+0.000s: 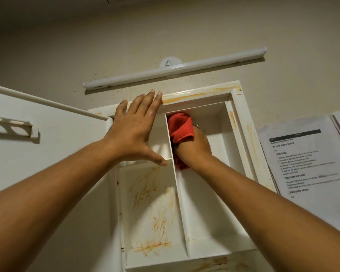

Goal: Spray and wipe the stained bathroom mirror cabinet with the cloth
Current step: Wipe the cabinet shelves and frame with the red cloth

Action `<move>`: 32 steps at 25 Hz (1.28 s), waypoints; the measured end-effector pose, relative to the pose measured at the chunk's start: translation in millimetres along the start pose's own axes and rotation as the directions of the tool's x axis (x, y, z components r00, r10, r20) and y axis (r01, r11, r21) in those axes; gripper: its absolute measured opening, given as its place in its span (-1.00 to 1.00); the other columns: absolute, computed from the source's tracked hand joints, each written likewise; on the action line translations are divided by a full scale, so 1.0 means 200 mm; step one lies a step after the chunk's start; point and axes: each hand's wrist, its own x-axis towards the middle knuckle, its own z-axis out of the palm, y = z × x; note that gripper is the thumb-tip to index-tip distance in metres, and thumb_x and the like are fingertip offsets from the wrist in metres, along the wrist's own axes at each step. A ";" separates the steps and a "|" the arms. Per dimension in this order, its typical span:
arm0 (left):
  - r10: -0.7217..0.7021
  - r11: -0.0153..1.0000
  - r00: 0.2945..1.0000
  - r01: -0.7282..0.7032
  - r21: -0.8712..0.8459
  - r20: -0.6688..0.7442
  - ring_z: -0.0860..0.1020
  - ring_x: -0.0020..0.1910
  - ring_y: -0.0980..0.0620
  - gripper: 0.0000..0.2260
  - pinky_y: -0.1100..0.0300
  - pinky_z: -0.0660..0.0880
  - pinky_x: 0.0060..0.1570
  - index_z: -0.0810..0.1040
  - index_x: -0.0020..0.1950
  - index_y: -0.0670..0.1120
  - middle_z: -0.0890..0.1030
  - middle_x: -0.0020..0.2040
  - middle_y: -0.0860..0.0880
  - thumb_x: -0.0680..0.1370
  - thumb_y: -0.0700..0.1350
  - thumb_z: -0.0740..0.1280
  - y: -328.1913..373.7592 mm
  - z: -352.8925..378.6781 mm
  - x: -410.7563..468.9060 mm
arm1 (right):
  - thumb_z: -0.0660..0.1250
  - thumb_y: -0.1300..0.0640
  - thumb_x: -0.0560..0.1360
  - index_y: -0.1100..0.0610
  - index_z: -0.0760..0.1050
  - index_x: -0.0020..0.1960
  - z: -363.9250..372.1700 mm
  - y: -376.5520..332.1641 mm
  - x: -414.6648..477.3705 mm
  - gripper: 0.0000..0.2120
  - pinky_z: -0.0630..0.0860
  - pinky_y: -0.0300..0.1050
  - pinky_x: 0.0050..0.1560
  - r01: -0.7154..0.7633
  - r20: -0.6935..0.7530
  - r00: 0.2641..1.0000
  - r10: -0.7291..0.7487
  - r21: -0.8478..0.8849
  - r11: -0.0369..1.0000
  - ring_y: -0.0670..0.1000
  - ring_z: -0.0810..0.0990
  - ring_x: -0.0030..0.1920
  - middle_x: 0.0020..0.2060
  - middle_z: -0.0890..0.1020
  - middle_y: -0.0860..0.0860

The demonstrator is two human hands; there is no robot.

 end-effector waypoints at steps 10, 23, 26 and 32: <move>-0.001 1.000 1.000 0.001 -0.012 -0.004 -0.23 0.66 -0.12 0.43 -0.29 -0.13 0.59 -0.41 0.63 0.04 -0.31 0.68 -0.04 0.13 0.61 0.42 0.00 0.00 0.00 | 0.27 0.03 0.62 -0.04 0.51 -0.15 0.03 0.03 -0.02 -0.83 0.57 -0.08 -0.23 -0.019 0.031 0.999 0.018 0.036 0.999 0.08 0.65 -0.24 -0.21 0.64 -0.02; -0.004 1.000 1.000 0.005 -0.015 0.026 -0.23 0.66 -0.14 0.41 -0.29 -0.15 0.59 -0.38 0.65 0.04 -0.30 0.68 -0.07 0.15 0.58 0.44 0.02 -0.03 0.00 | 0.40 0.23 0.47 0.06 0.46 0.31 -0.19 -0.01 -0.01 -0.58 0.51 -0.02 -0.09 -0.041 0.024 0.999 0.045 -0.144 0.989 0.15 0.61 -0.02 0.03 0.60 0.07; 0.004 1.000 1.000 -0.004 -0.008 0.008 -0.20 0.66 -0.15 0.43 -0.30 -0.12 0.58 -0.37 0.65 0.04 -0.27 0.68 -0.08 0.12 0.59 0.43 0.00 -0.01 0.01 | 0.28 0.17 0.58 -0.04 0.32 0.53 -0.03 0.12 -0.14 -0.47 0.53 0.09 0.18 0.116 0.149 0.984 -0.093 -0.152 0.982 0.23 0.58 0.15 0.22 0.58 0.12; 0.017 1.000 1.000 -0.017 -0.016 0.005 -0.18 0.66 -0.17 0.43 -0.30 -0.14 0.58 -0.36 0.65 0.05 -0.24 0.69 -0.09 0.11 0.59 0.43 0.01 -0.01 0.00 | 0.45 0.03 0.51 -0.12 0.35 0.30 -0.19 0.45 -0.56 -0.56 0.59 -0.01 -0.02 0.313 0.522 0.848 -0.091 -0.356 0.880 0.08 0.65 -0.05 -0.01 0.61 -0.06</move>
